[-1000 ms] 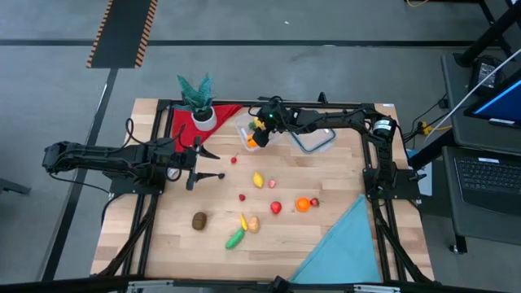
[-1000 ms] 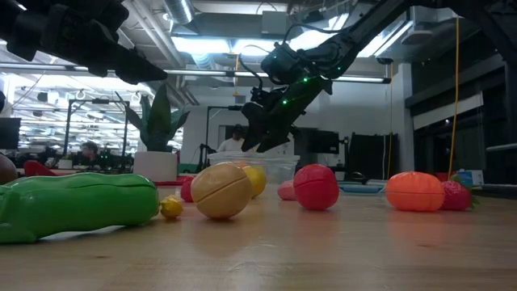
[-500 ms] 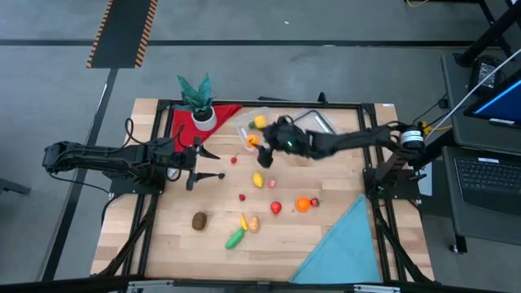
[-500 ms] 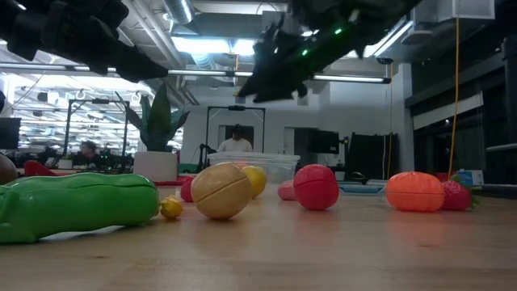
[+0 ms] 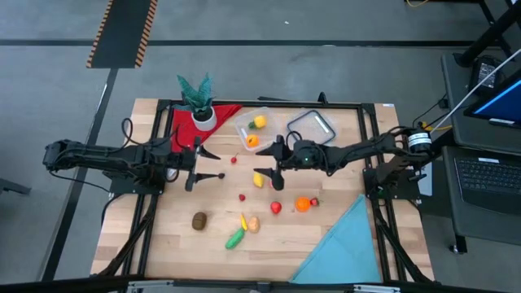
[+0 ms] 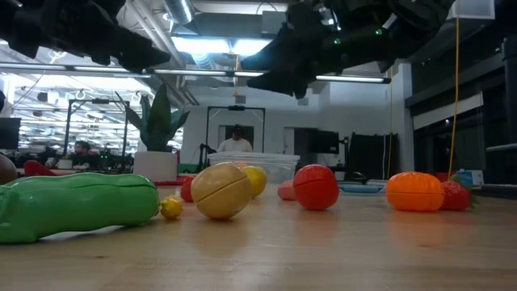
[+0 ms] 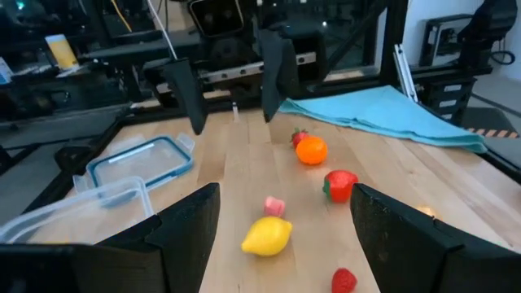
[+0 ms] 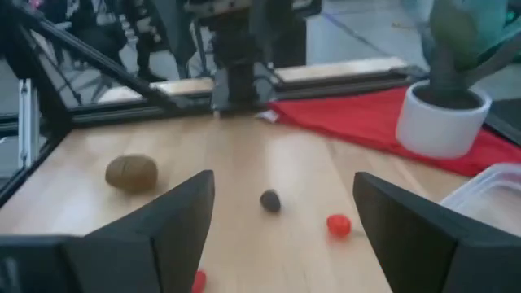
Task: Pick and placing Produce into tupperware
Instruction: Put the blackberry into the transparent container
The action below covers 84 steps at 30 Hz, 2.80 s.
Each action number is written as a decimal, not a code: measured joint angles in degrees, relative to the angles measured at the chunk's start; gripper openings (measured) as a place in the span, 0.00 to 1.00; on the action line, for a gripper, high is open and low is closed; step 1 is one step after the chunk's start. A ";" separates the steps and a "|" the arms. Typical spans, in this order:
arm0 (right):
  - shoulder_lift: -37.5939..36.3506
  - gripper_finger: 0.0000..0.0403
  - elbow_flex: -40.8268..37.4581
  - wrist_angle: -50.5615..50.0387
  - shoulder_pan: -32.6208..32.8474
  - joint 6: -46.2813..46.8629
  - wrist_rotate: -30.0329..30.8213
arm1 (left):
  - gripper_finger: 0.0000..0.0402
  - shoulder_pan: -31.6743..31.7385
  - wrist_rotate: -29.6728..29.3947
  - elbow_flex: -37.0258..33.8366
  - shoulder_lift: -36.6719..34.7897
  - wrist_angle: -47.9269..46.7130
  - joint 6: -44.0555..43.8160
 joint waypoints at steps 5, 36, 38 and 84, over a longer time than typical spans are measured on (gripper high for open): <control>0.00 0.73 0.00 4.25 1.26 -0.04 -1.80 | 0.67 0.02 -0.01 0.00 -0.01 0.73 -1.55; 0.04 0.73 -11.49 13.77 5.96 -4.43 -10.18 | 0.67 0.04 -0.04 0.00 -0.01 0.60 -7.75; 0.04 0.73 -11.49 14.12 5.96 -4.59 -10.18 | 0.67 0.03 -0.04 0.00 0.00 0.65 -7.58; 0.04 0.73 -11.39 7.64 3.73 0.55 1.42 | 0.67 0.02 -11.98 14.27 20.03 -31.28 -15.31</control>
